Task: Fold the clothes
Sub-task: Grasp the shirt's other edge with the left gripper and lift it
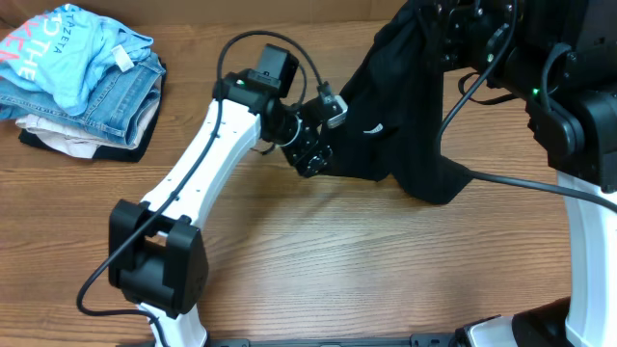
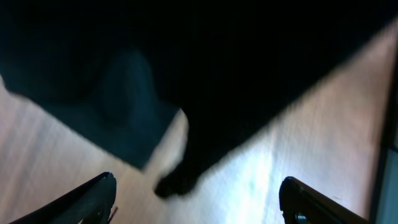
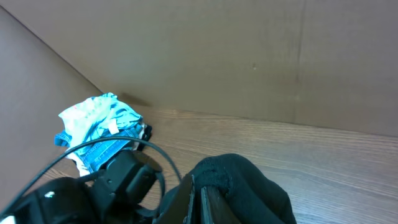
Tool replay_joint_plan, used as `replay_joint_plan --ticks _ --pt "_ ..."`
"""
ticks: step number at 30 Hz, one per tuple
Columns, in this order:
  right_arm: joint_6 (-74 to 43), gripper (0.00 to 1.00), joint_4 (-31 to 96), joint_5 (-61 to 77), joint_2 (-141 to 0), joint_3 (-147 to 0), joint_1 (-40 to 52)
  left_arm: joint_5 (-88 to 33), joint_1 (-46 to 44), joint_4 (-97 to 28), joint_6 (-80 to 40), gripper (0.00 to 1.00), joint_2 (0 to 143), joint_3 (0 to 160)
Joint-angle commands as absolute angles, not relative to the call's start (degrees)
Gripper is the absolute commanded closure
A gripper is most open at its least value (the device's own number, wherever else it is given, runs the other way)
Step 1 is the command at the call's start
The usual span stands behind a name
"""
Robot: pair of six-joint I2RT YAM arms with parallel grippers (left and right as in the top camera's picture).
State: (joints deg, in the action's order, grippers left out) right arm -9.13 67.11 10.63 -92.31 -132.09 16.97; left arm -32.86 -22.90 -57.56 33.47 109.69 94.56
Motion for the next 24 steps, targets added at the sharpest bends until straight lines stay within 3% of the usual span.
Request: replay_joint_plan --ticks 1,4,6,7,8,9,17,24 --pt "-8.6 0.96 66.6 11.7 -91.2 -133.1 16.8 -34.6 -24.8 -52.5 32.5 0.13 110.4 94.6" --pt "-8.7 0.96 66.6 11.7 -91.2 -133.1 16.8 -34.4 -25.7 -47.5 29.4 0.15 110.8 94.6" --pt "-8.6 0.96 66.5 11.7 -91.2 -133.1 16.8 -34.1 -25.8 -44.6 26.7 0.33 112.0 94.6" --pt "-8.6 0.96 66.5 11.7 -91.2 -133.1 16.8 -34.1 -25.8 -43.9 26.5 0.53 112.6 94.6" --pt "-8.6 0.96 66.4 11.7 -91.2 -133.1 16.8 -34.1 -25.8 -43.5 26.2 0.80 113.1 94.6" --pt "-8.6 0.96 66.3 11.7 -91.2 -133.1 16.8 -33.7 -25.8 -42.9 25.0 0.96 113.8 94.6" --pt "-2.5 0.96 66.6 11.7 -89.6 -133.3 11.4 -15.8 -20.8 -42.5 9.3 0.96 108.9 98.6" --pt "19.1 0.96 69.6 10.7 -89.1 -133.3 8.6 -8.7 -8.7 -47.7 7.2 0.96 90.8 108.0"
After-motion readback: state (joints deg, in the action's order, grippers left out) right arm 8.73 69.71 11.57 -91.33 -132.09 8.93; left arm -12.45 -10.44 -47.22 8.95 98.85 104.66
